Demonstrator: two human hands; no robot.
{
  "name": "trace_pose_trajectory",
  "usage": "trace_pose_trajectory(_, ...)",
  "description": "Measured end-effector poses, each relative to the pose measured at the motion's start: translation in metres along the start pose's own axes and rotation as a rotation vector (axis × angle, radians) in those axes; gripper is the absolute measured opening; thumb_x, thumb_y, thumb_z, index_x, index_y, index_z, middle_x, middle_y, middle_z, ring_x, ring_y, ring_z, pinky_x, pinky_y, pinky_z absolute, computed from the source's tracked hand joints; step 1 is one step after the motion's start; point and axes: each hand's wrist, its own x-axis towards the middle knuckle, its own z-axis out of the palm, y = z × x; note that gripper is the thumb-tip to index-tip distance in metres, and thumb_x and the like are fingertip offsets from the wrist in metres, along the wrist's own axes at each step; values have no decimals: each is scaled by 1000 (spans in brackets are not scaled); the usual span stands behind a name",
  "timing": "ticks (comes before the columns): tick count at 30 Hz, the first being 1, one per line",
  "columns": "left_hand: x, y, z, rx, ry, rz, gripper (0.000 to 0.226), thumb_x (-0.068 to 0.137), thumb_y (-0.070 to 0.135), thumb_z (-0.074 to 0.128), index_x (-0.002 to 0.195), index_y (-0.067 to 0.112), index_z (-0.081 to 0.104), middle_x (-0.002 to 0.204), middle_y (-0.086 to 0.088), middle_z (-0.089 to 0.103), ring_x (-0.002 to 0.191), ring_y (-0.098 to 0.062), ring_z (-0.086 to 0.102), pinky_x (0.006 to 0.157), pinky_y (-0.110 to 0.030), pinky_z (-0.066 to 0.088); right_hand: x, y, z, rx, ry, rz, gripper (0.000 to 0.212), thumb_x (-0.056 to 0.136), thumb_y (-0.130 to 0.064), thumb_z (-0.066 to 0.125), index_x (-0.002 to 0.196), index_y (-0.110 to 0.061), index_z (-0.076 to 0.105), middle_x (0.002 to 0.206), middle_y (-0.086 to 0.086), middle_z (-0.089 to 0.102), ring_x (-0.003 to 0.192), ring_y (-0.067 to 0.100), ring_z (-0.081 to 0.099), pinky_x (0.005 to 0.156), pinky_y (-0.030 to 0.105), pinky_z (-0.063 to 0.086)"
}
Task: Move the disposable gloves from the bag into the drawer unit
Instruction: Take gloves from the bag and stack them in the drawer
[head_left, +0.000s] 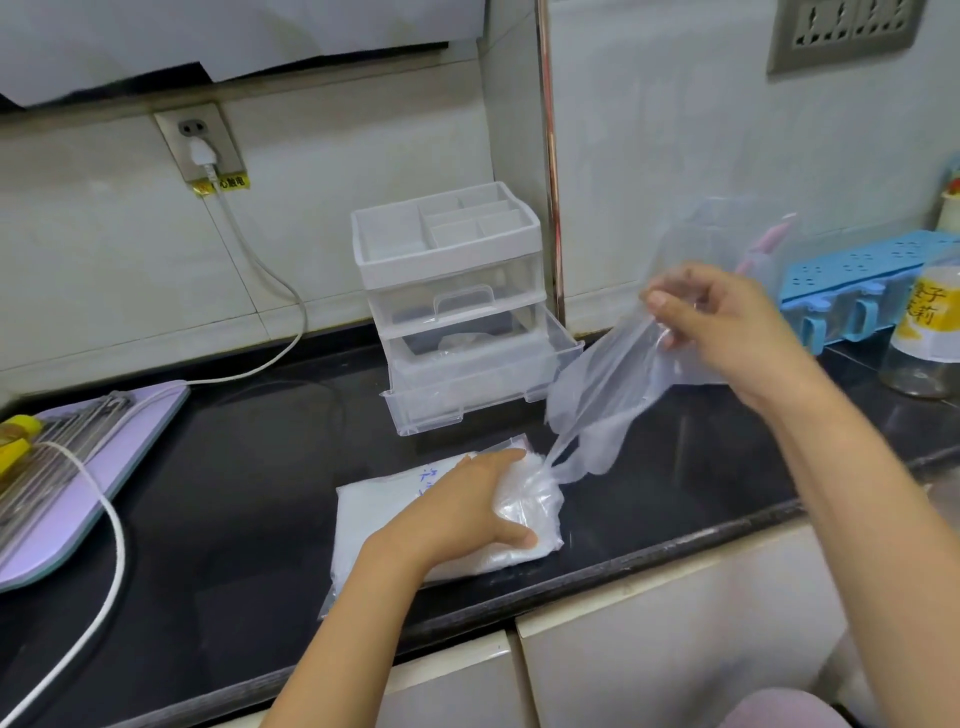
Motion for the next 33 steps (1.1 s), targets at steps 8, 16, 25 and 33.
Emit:
trace_pose_trajectory(8,8,50,-65,-524,193,289,74,72,58,63,136,27,46,137,14,52,125,4,47,103,-16,38,18,-82,0,-334,-708,-224,14,83,-35,67,93,-26,74,79,3,70,67,24,52,64,34,43)
trace_pose_trajectory(16,19,77,-56,-519,370,206,22,85,18,69,107,22,68,100,3,72,93,-9,67,83,-22,51,34,-92,15,-395,-646,-265,11,86,-26,69,91,-17,72,65,-5,66,46,0,41,46,11,33)
trace_pose_trajectory(25,24,39,-92,-318,302,70,12,84,22,69,95,19,72,93,-1,74,92,-14,67,84,-24,50,75,-78,10,-389,-687,-145,1,81,-19,74,81,-18,74,69,-5,69,64,4,59,65,13,46)
trace_pose_trajectory(33,46,22,-137,-233,308,24,7,83,15,72,89,15,73,81,-3,75,70,-2,66,63,-12,46,126,-89,44,-537,-788,-121,19,76,-13,78,95,-16,73,71,-11,71,72,-2,64,74,8,44)
